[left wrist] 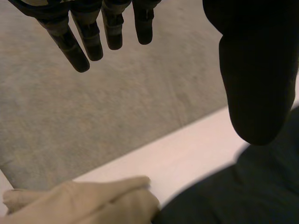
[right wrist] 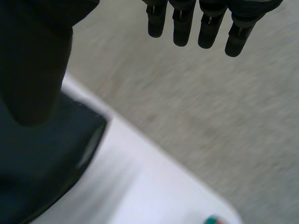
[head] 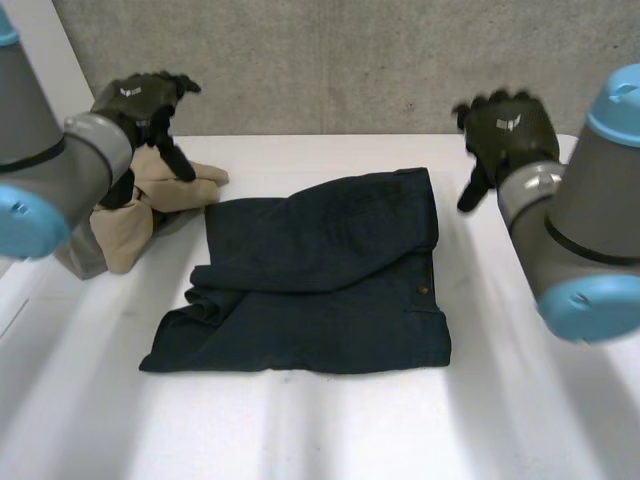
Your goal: Fold the laundry.
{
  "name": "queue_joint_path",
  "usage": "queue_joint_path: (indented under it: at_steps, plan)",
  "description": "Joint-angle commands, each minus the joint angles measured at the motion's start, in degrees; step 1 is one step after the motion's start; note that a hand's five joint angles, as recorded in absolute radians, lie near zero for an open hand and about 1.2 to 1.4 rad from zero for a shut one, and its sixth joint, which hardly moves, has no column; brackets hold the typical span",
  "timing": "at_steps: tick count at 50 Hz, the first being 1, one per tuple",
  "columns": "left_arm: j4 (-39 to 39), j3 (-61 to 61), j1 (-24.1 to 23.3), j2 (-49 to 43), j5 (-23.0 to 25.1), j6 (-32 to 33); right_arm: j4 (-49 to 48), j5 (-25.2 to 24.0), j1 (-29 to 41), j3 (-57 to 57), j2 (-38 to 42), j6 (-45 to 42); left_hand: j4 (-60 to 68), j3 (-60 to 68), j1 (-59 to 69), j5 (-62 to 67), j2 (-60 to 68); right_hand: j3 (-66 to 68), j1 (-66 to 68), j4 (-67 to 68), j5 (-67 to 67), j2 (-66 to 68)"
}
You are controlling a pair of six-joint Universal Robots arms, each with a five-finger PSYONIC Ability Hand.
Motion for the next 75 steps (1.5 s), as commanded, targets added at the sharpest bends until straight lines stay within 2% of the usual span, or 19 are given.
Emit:
queue_joint_path:
  at_steps: [1, 6, 10, 13, 16, 17, 18, 20, 33, 40, 46, 49, 50, 52, 54, 61, 66, 71, 75]
  plan:
    - [3.74, -31.45, -1.62, 16.63, 8.89, 16.51, 18.47, -9.91, -0.27, 14.38, -8.31, -1.55, 0.59, 0.14, 1.2, -0.27, 0.58, 4.19, 3.34, 3.95, 3.64, 4.21]
    - [3.82, -47.69, -1.89, 23.31, 9.07, 24.07, 17.7, -14.83, -0.27, 25.09, -10.78, -1.72, 25.44, 24.99, 26.05, 24.58, 25.43, 21.49, 20.64, 21.25, 20.94, 21.51]
    - [3.91, -54.93, -1.54, 24.21, 8.8, 25.14, 13.83, -17.12, 0.52, 30.64, -10.87, -1.81, 38.96, 38.52, 39.58, 38.11, 38.96, 31.46, 30.61, 31.23, 30.91, 31.48]
    - [4.26, -58.1, -1.19, 23.33, 8.8, 25.23, 9.0, -17.65, 1.14, 33.64, -10.43, -1.9, 38.14, 37.7, 38.76, 37.29, 38.14, 30.62, 29.77, 30.39, 30.07, 30.64]
    - [6.1, -58.54, 0.13, 21.22, 8.89, 25.14, 3.03, -17.65, 1.58, 35.4, -9.12, -1.9, 30.26, 29.82, 30.88, 29.41, 30.26, 26.76, 25.91, 26.53, 26.21, 26.78]
    - [6.63, -58.46, 0.74, 20.52, 8.89, 25.14, 1.62, -17.65, 1.75, 35.75, -8.85, -1.9, 25.4, 24.95, 26.02, 24.54, 25.4, 25.09, 24.23, 24.85, 24.53, 25.1]
    - [7.68, -58.11, 1.88, 19.12, 9.15, 25.05, -1.18, -17.65, 2.28, 36.36, -8.06, -1.99, 12.7, 12.25, 13.31, 11.84, 12.69, 21.41, 20.55, 21.17, 20.85, 21.42]
    - [8.83, -57.84, 2.85, 17.88, 9.24, 24.88, -4.01, -17.48, 2.81, 36.72, -7.44, -2.07, 5.02, 4.57, 5.64, 4.17, 5.02, 17.85, 17.0, 17.62, 17.3, 17.87]
    - [16.65, -55.21, 4.0, 13.22, 8.45, 23.29, -21.42, -15.72, 4.56, 37.25, -0.15, -6.11, 9.7, 9.25, 10.31, 8.84, 9.7, 16.99, 16.14, 16.76, 16.44, 17.01]
    - [18.67, -51.87, 3.12, 8.13, 7.22, 26.98, -27.22, -12.91, 5.71, 34.52, 4.86, -9.81, 15.08, 14.63, 15.7, 14.23, 15.08, 23.04, 22.19, 22.81, 22.49, 23.06]
    - [22.45, -48.35, 2.24, 3.73, 4.59, 30.67, -31.7, -9.31, 6.76, 31.8, 8.38, -11.57, 29.7, 29.25, 30.31, 28.84, 29.69, 33.12, 32.27, 32.89, 32.57, 33.14]
    - [23.86, -47.38, 1.72, 1.97, 3.27, 32.78, -33.46, -8.51, 6.76, 30.57, 9.87, -12.88, 47.18, 46.73, 47.79, 46.32, 47.17, 45.38, 44.53, 45.15, 44.83, 45.4]
    - [24.65, -47.21, 1.63, 1.71, 2.66, 33.66, -33.99, -8.25, 6.68, 30.04, 10.05, -13.58, 54.38, 53.93, 54.99, 53.52, 54.38, 57.75, 56.89, 57.51, 57.19, 57.76]
    - [25.62, -47.12, 1.45, 1.79, 2.13, 34.28, -34.17, -7.81, 6.59, 29.43, 10.05, -14.29, 61.48, 61.03, 62.1, 60.62, 61.48, 68.29, 67.43, 68.05, 67.73, 68.3]
    - [26.32, -47.21, 1.19, 2.84, 1.51, 34.02, -33.29, -6.85, 6.67, 29.07, 9.18, -14.12, 68.53, 68.08, 69.14, 67.67, 68.53, 68.32, 67.47, 68.09, 67.77, 68.34]
    - [26.06, -47.12, -1.09, 11.79, 0.98, 31.12, -24.25, -5.52, 6.06, 27.41, -0.13, -9.82, 68.56, 68.12, 69.18, 67.71, 68.56, 68.32, 67.47, 68.09, 67.77, 68.34]
    - [22.99, -43.35, -1.8, 26.73, 1.68, 24.1, -6.42, -5.7, 3.87, 18.1, -12.35, -5.69, 68.56, 68.12, 69.18, 67.71, 68.56, 68.32, 67.47, 68.09, 67.77, 68.34]
    - [10.55, -31.43, -2.33, 36.75, 3.35, 16.72, 10.79, -6.92, -0.61, 2.4, -18.68, -0.51, 68.56, 68.12, 69.18, 67.71, 68.56, 68.32, 67.47, 68.09, 67.77, 68.34]
    - [-0.35, -20.88, -2.24, 35.82, 4.06, 13.29, 21.08, -9.38, -3.86, -8.15, -18.52, 0.56, 68.56, 68.12, 69.18, 67.71, 68.56, 68.32, 67.47, 68.09, 67.77, 68.34]
